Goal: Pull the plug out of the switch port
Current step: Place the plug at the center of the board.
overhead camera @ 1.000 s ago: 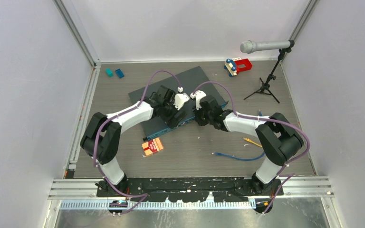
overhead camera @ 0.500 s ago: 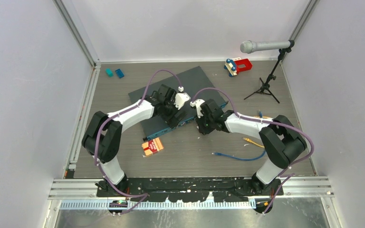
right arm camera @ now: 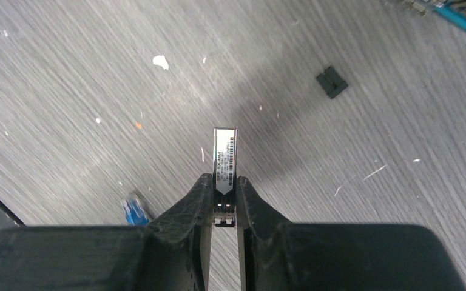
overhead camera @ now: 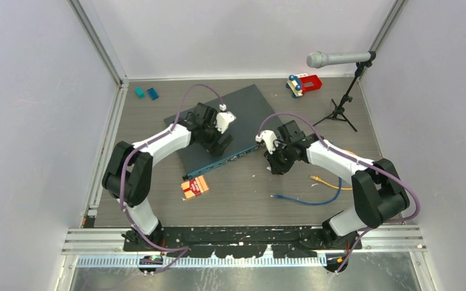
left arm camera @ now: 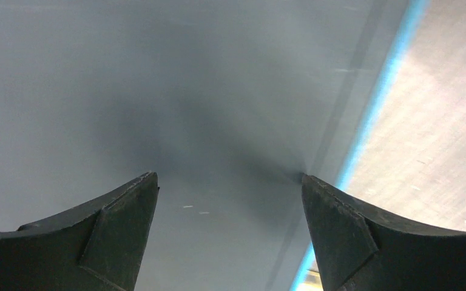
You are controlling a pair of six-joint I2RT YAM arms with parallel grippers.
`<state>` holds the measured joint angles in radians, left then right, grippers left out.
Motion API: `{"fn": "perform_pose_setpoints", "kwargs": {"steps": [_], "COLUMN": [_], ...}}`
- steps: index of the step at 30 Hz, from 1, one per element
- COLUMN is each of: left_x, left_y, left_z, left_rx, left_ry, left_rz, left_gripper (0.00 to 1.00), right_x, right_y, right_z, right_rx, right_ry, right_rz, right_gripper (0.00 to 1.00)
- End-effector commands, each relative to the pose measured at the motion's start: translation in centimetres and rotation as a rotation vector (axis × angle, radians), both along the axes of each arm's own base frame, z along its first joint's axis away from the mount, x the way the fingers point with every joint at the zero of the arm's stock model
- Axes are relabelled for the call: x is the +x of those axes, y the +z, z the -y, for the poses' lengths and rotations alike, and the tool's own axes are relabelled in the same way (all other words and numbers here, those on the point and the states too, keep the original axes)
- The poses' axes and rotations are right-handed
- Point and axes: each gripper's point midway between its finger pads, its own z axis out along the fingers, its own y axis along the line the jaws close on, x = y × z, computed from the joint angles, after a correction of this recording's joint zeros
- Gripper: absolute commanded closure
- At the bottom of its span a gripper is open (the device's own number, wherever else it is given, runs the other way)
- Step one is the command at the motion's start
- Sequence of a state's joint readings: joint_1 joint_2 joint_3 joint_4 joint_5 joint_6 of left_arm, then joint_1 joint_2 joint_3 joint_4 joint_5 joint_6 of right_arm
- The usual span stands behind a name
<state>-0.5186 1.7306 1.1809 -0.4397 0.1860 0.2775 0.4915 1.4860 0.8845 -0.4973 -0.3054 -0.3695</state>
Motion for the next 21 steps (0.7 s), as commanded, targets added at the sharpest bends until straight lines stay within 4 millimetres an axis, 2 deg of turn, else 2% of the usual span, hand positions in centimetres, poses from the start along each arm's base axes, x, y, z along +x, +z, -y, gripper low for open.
{"fn": "perform_pose_setpoints", "kwargs": {"steps": [1,8,11,15,18,21], "left_x": [5.2,4.9,4.6,4.3,4.0,3.6], "left_y": [4.4,4.9,5.5,6.5,7.2,7.5], "left_z": [-2.9,-4.4,-5.3,-6.3,-7.0,-7.6], "left_rx": [-0.014,-0.009,-0.009,-0.012,-0.006,0.014], "left_ry": [0.125,0.144,0.158,0.187,0.207,0.225], "left_rz": [0.181,0.201,0.214,0.233,0.247,0.248], "left_gripper": [0.10,0.09,0.09,0.09,0.09,0.09], "right_x": [-1.2,0.5,1.2,3.5,6.1,8.6], "right_y": [-0.3,0.0,0.4,1.1,1.5,1.0], "right_z": [1.7,2.5,2.5,2.3,2.6,3.0], "right_rx": [-0.032,-0.038,-0.029,0.002,0.021,0.010], "right_ry": [0.123,0.111,0.102,0.021,-0.073,-0.149], "right_rz": [-0.019,-0.016,-0.004,0.011,0.012,0.009], "right_gripper": [0.82,0.51,0.41,0.42,0.49,0.55]}}
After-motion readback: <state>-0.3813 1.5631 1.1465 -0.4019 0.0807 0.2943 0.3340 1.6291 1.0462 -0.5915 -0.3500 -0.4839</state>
